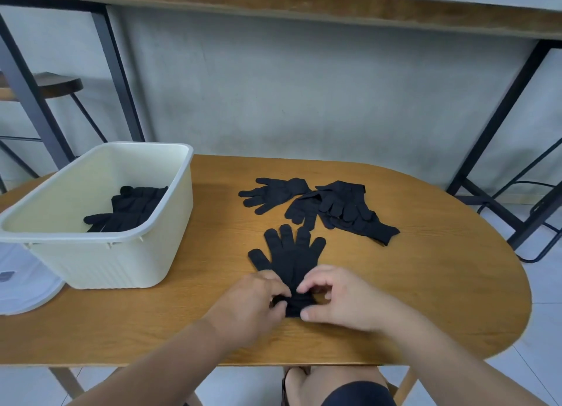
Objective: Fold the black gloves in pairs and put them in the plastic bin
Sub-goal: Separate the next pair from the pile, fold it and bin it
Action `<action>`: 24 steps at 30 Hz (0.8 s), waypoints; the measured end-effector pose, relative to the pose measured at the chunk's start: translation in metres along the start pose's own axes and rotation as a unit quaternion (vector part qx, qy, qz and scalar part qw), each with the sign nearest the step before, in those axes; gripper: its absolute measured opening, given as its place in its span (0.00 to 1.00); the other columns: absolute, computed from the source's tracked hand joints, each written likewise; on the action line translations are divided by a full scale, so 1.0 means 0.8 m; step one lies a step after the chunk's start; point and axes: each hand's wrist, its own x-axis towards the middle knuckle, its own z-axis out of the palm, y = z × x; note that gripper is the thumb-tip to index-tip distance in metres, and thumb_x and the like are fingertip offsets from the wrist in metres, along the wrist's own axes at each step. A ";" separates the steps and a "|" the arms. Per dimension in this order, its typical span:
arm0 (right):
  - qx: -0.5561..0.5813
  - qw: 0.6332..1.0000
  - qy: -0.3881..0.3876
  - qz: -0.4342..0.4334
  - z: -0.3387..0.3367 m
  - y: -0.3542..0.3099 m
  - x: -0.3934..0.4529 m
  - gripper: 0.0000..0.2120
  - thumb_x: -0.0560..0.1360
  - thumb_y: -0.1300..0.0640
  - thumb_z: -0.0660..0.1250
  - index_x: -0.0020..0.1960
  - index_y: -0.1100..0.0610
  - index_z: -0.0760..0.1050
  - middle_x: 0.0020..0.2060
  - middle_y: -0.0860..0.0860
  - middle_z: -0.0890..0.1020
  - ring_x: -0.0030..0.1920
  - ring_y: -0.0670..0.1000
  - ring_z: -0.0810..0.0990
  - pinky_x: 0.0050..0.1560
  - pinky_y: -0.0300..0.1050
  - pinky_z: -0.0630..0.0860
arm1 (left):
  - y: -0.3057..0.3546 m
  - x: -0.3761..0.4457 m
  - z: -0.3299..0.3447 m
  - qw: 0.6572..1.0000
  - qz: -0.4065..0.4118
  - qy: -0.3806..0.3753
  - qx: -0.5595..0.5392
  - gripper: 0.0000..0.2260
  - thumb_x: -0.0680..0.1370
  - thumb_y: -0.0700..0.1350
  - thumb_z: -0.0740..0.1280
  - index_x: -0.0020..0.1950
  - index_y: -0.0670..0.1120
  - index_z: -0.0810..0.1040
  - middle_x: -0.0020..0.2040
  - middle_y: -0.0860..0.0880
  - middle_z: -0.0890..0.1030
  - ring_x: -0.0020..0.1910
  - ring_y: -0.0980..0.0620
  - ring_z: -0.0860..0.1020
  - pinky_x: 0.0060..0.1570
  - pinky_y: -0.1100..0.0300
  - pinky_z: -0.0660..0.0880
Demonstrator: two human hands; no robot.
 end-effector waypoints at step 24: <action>-0.099 0.987 0.096 -0.078 0.034 -0.002 -0.018 0.06 0.77 0.52 0.65 0.52 0.43 0.78 0.47 0.39 0.78 0.49 0.40 0.74 0.51 0.39 0.74 | 0.008 -0.021 0.002 0.999 -0.026 0.030 0.001 0.04 0.80 0.52 0.61 0.53 0.57 0.75 0.47 0.60 0.76 0.46 0.60 0.73 0.45 0.68 0.70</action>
